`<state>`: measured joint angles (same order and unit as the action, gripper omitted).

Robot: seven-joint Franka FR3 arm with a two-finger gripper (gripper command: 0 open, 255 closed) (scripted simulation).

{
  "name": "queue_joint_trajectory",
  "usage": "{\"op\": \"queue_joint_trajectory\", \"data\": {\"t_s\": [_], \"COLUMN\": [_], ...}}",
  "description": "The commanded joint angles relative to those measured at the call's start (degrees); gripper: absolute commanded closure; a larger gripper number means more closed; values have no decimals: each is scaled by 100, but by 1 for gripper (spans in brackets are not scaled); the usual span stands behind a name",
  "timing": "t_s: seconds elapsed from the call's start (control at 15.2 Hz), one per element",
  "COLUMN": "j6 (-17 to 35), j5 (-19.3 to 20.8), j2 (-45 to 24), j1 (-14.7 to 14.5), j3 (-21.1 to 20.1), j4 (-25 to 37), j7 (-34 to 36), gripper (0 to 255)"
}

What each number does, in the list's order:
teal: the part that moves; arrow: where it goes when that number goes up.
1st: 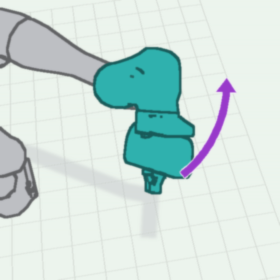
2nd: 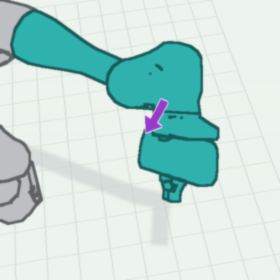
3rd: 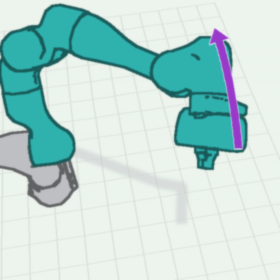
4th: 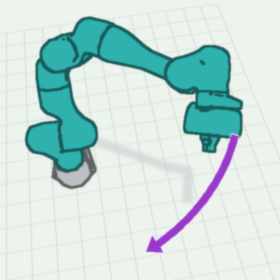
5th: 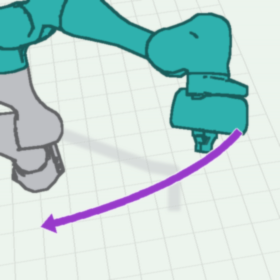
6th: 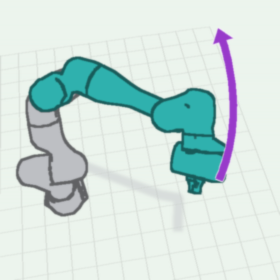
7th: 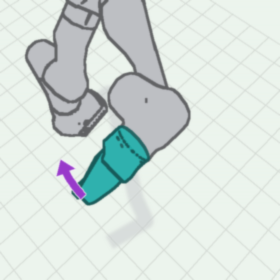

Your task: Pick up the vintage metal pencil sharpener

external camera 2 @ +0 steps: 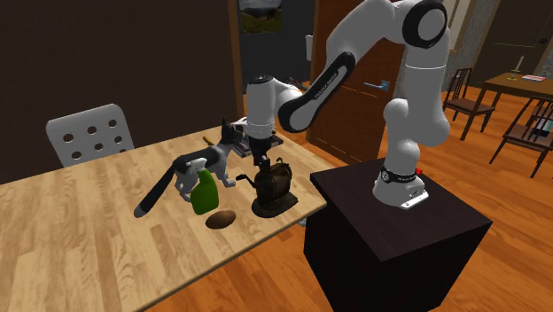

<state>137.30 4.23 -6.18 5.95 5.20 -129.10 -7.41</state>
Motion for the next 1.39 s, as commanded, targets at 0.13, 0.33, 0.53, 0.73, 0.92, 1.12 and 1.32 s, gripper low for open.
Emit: {"op": "queue_joint_trajectory", "data": {"t_s": [0.13, 0.33, 0.53, 0.73, 0.92, 1.12, 1.32], "j6": [321, 527, 730, 770, 774, 770, 769], "j5": [71, 68, 64, 64, 66, 67, 62], "j2": [-657, -826, -1004, -1039, -1036, -1025, -1039], "j1": [53, 58, 63, 61, 58, 56, 64], "j3": [61, 59, 56, 55, 54, 54, 56], "j4": [383, 346, 320, 315, 309, 300, 317], "j7": [27, 37, 47, 54, 59, 62, 48], "gripper": [0, 0, 0, 255, 255, 255, 255]}}
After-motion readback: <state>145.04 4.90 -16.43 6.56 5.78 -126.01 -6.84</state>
